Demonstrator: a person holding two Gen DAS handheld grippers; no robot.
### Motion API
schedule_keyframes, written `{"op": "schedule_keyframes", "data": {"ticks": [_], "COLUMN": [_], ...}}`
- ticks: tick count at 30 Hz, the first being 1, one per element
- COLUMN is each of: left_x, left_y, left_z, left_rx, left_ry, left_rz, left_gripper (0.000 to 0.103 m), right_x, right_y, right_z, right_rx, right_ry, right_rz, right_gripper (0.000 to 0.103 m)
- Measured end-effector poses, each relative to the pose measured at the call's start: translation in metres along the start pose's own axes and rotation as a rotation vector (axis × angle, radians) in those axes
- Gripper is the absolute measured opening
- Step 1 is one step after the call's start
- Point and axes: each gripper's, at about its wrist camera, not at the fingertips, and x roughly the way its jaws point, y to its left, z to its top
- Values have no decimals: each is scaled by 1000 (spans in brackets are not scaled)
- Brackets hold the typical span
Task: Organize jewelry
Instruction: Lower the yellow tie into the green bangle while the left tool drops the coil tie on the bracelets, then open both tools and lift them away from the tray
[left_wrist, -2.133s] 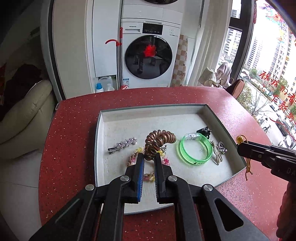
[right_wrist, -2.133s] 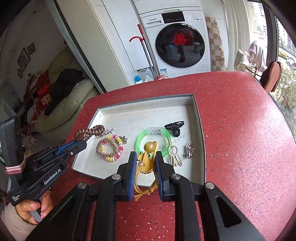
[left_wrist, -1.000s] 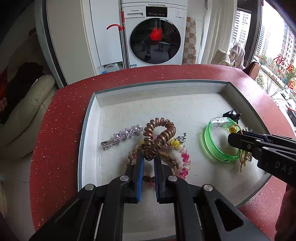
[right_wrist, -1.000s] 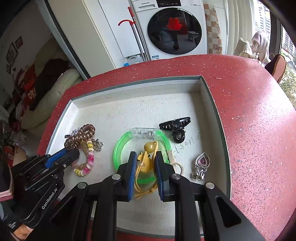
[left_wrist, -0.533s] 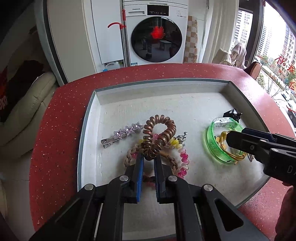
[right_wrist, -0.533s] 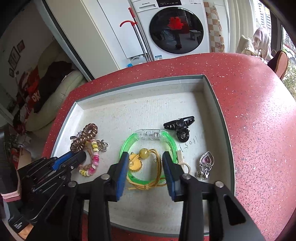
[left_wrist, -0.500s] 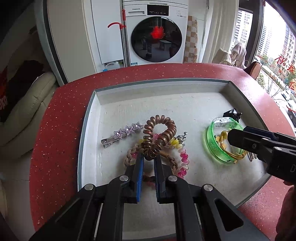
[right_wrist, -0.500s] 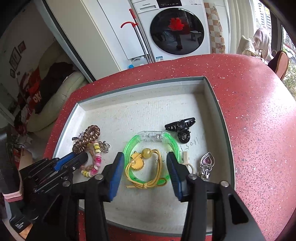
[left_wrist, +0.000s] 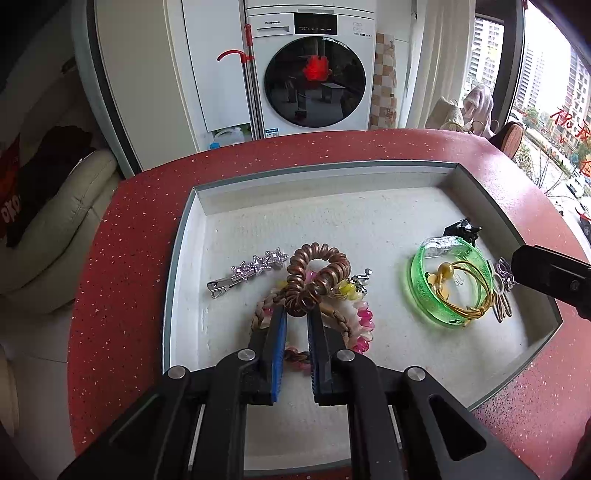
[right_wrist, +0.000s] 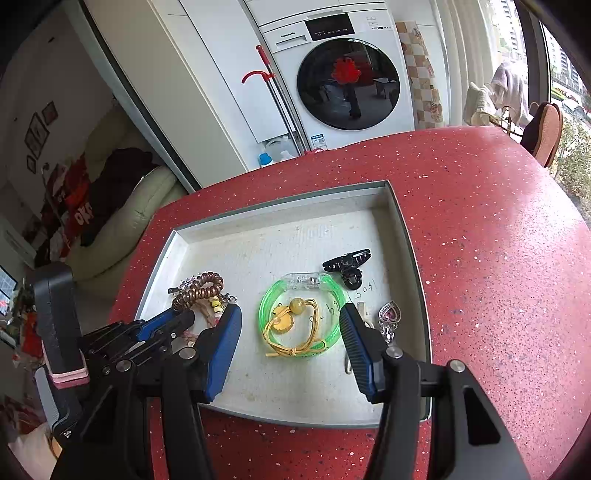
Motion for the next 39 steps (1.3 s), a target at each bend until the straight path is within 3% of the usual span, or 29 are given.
{"op": "schedule_keyframes", "data": {"ticks": [1, 2, 4, 13, 21, 23, 28, 30, 39], "left_x": [-1, -4, -14, -25, -28, -29, -35, -37, -52], "left_y": [0, 1, 2, -5, -5, -3, 1, 2, 8], "left_z": [0, 0, 1, 4, -1, -3, -9, -11, -26], "left_rx": [-1, -11, -19, 8, 10, 6, -2, -5, -27], "left_ry": [-2, -15, -69, -74, -66, -60, -62, -62, -56], "left_rz": [4, 16, 15, 16, 32, 38, 39, 43, 66], "left_gripper": [76, 103, 103, 103, 103, 103, 103, 103, 103], "right_x": [-1, -2, -3, -6, -5, -5, -6, -6, -18], "right_y": [0, -1, -2, -9, -11, -10, -10, -10, 4], "right_z": [0, -1, -2, -6, -7, -7, -8, -10, -20], "right_rx": [2, 2, 1, 22, 32, 28, 15, 13, -34], "right_ry": [0, -1, -1, 6, 22, 30, 31, 34, 12], "right_rz": [1, 1, -1, -11, -18, -44, -88, -87, -95], "right_gripper": [59, 59, 59, 60, 74, 85, 89, 103, 103]}}
